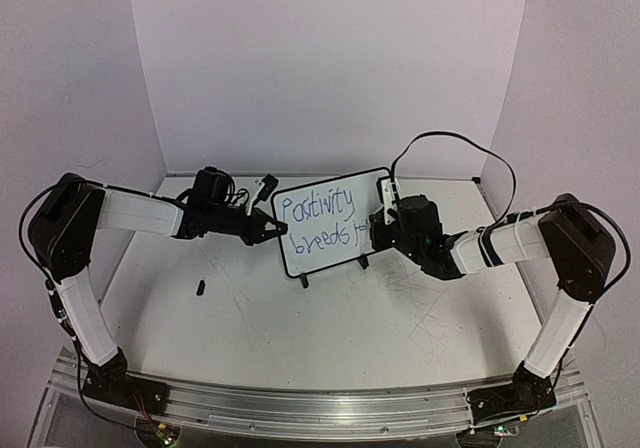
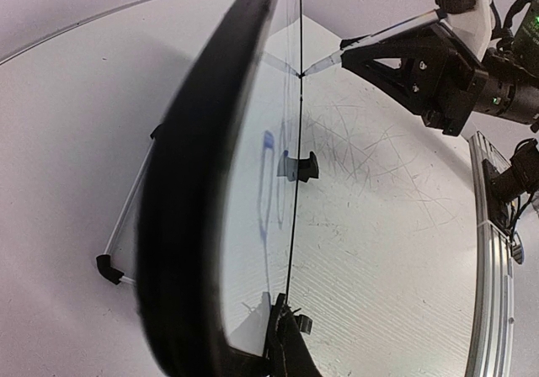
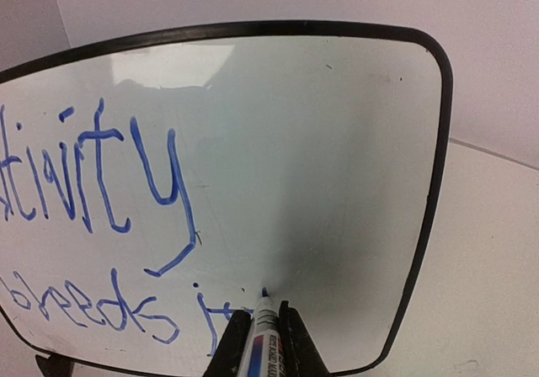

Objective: Write a sentence on the whiteboard

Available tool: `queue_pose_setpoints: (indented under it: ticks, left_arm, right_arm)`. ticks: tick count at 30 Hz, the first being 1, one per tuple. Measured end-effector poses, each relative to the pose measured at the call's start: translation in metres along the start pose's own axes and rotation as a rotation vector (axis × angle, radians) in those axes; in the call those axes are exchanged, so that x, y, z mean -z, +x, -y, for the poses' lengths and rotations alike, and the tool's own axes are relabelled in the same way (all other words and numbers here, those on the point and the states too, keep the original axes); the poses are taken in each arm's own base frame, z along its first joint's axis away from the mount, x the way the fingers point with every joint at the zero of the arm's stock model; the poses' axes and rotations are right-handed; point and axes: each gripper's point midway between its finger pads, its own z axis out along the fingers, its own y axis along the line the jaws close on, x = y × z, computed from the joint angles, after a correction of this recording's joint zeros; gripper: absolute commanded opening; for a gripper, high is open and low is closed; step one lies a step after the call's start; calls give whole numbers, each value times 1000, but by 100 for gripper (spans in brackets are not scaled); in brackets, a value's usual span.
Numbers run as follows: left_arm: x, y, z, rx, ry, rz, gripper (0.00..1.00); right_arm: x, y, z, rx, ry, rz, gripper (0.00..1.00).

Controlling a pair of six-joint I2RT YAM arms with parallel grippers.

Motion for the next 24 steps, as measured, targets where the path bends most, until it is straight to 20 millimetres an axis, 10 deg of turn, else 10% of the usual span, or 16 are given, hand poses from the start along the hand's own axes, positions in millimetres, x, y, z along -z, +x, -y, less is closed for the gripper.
queue_pose_setpoints:
  ticks: [24]
  left_arm:
    - [0,0,0,-1,0,0,0]
  right_arm:
    - [0,10,4,7,19,-16,0]
